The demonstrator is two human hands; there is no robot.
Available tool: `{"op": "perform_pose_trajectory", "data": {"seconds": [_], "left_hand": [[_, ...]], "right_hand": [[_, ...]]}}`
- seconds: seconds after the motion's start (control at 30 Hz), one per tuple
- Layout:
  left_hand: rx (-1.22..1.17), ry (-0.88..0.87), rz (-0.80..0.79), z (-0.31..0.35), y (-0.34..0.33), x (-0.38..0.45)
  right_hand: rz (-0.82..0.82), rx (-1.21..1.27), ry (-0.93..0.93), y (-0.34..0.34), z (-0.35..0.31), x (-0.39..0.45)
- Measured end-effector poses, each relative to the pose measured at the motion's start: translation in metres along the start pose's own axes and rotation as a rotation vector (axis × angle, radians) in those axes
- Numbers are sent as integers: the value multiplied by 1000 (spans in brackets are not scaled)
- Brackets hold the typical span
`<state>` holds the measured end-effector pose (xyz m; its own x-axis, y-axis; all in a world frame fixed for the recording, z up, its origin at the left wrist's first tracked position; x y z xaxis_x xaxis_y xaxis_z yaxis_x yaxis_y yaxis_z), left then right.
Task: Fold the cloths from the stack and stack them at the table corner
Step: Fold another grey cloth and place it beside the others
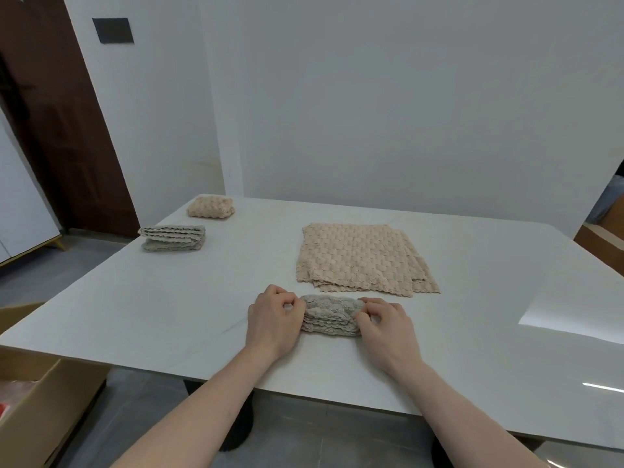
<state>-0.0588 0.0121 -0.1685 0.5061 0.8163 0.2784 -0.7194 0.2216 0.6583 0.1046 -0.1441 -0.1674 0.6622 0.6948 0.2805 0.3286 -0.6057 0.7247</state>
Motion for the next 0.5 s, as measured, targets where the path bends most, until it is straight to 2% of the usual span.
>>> {"op": "perform_pose_trajectory", "data": {"seconds": [0.13,0.33,0.5], "left_hand": [[1,35,-8,-1,-2,1],[40,-16,-46,-5,-5,2],[61,-45,-148,-7,-8,2]], "right_hand": [[-22,31,-69,1,1,1],[-124,14,-30,2,8,-2],[-169,86,-121,1,11,0]]}}
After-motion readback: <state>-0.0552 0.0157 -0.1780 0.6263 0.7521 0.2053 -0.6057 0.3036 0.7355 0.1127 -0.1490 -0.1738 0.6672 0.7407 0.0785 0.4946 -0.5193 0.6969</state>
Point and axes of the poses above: each hand's wrist, its own x-axis towards the middle knuckle, its own y-axis out of the back of the hand, z = x × y, the point moved 4 cm from there along x, towards the middle knuckle, and after that the axes turned 2 degrees about -x, right-handed, at the moved point
